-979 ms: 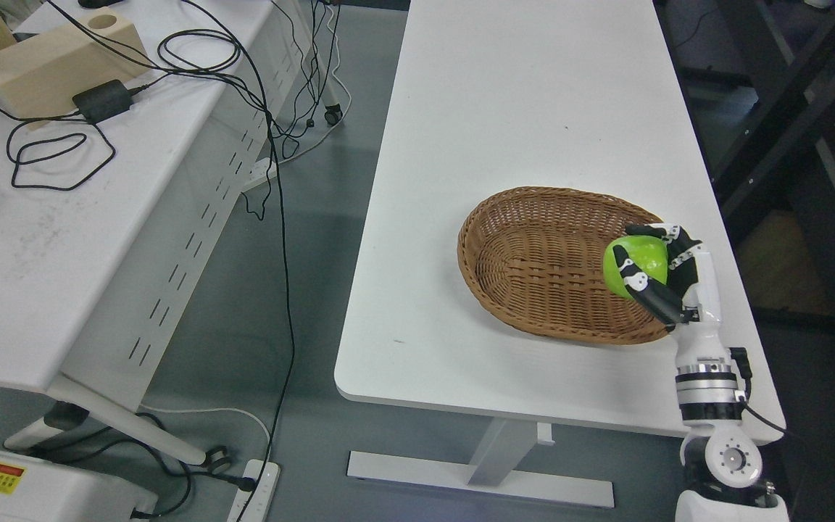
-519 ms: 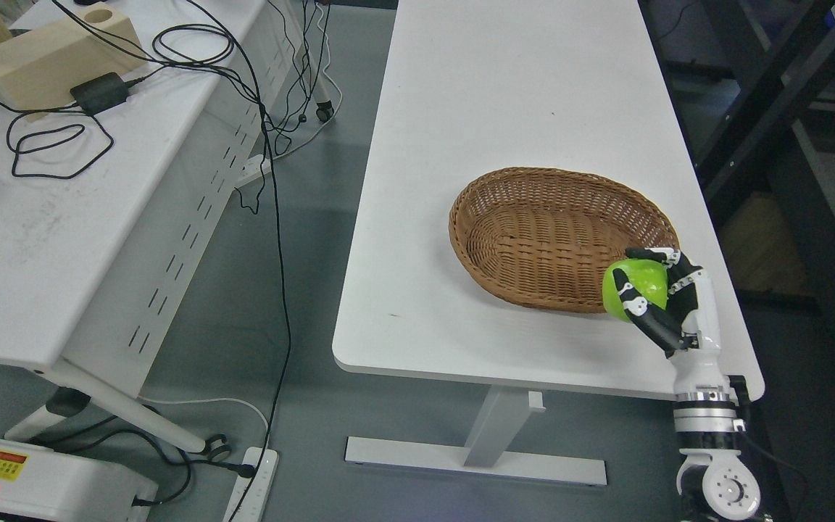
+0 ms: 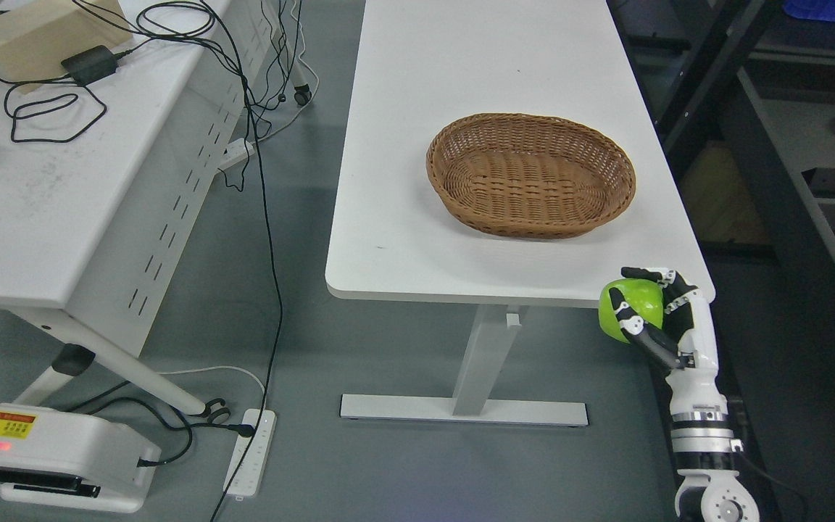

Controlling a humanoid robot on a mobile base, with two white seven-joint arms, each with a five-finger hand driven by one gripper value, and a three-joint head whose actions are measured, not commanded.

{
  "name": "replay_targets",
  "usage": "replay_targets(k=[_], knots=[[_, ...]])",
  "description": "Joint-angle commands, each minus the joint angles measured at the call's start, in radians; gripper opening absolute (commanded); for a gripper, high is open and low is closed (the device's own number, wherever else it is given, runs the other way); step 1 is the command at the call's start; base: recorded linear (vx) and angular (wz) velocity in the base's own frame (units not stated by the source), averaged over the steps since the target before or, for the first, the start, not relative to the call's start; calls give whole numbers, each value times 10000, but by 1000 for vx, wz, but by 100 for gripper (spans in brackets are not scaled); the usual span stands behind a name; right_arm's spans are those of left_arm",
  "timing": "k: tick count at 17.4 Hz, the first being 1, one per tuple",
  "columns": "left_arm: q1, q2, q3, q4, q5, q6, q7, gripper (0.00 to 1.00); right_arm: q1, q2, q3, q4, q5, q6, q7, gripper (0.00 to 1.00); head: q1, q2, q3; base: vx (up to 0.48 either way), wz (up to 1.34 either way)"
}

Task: Place green apple on left shelf middle layer
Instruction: 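Lift the green apple out of the basket with the right hand, then carry the held apple toward the dark fruit shelf while turning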

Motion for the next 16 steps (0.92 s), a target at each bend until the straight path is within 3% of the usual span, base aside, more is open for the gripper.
replay_targets(k=[1, 8, 16], knots=[[-215, 175, 0, 0, -7, -7, -7, 100, 199, 91, 30, -178, 2, 24, 16, 0, 0, 0, 0, -204, -80], [-215, 175, 0, 0, -7, -7, -7, 100, 199, 106, 15, -178, 2, 24, 16, 0, 0, 0, 0, -260, -224], [-215, 175, 0, 0, 8, -7, -7, 100, 168, 76, 46, -163, 18, 24, 31, 0, 0, 0, 0, -244, -813]])
